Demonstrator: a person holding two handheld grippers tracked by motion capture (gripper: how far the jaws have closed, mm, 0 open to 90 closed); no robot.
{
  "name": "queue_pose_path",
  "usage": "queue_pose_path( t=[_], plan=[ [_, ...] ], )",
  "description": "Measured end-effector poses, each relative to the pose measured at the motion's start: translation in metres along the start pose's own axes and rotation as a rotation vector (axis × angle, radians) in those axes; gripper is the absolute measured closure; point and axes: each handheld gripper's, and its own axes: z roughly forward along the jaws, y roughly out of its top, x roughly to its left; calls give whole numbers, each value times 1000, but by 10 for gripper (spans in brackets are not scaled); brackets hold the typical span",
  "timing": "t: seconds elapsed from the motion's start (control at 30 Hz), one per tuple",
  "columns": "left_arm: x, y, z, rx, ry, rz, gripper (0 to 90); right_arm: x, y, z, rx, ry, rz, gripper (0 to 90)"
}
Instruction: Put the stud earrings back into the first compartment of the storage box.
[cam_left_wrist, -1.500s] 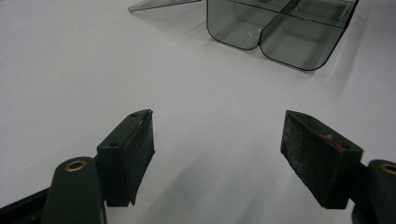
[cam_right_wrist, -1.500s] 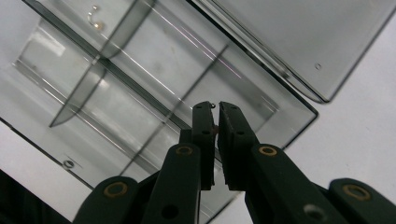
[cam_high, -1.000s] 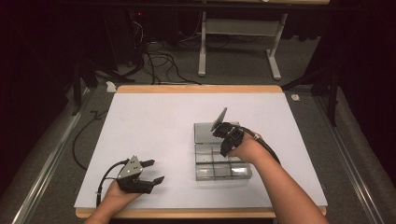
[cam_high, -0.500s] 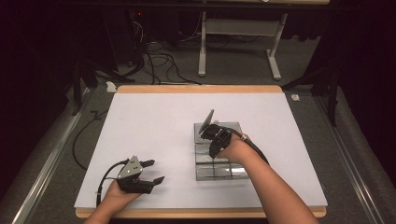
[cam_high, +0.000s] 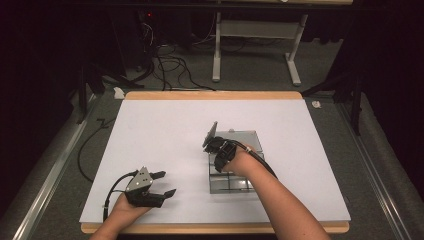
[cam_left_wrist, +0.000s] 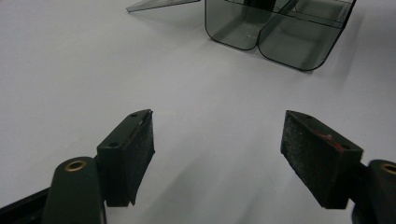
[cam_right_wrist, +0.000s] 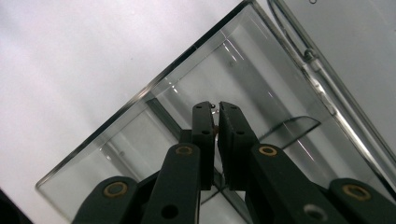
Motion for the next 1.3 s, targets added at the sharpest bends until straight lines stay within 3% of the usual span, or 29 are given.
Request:
queue_pose_path(
  t=[0.1, 0.27, 0.4, 0.6, 0.8, 0.87, 0.97, 1.0, 1.07, 1.3],
  plan=[
    [0, 0, 0, 0, -1, -1, 262, -2, 0, 3, 3, -2, -15, 858],
    [0, 0, 0, 0, -1, -3, 262, -2, 0, 3, -2, -3, 2, 821],
    [0, 0, 0, 0, 1, -2, 262, -5, -5, -11, -33, -10, -7, 813],
    [0, 0, 0, 0, 1, -1, 262, -14, -19, -32, -47, -31, 38, 812],
    [0, 0, 0, 0, 3, -2, 262, -35, -45, -51, -64, -73, 86, 813],
    [0, 0, 0, 0, 5, -2, 262, -45, -59, -57, -59, -89, 137, 812],
    [0, 0, 0, 0, 4, -4, 262, -56, -72, -61, -68, -95, 157, 805],
    [0, 0, 0, 0, 5, -3, 262, -59, -77, -62, -67, -97, 184, 804],
    [0, 0, 0, 1, 5, -3, 262, -66, -85, -63, -76, -105, 177, 802],
    [0, 0, 0, 2, 8, -5, 262, -85, -116, -66, -87, -119, 266, 784]
  ],
)
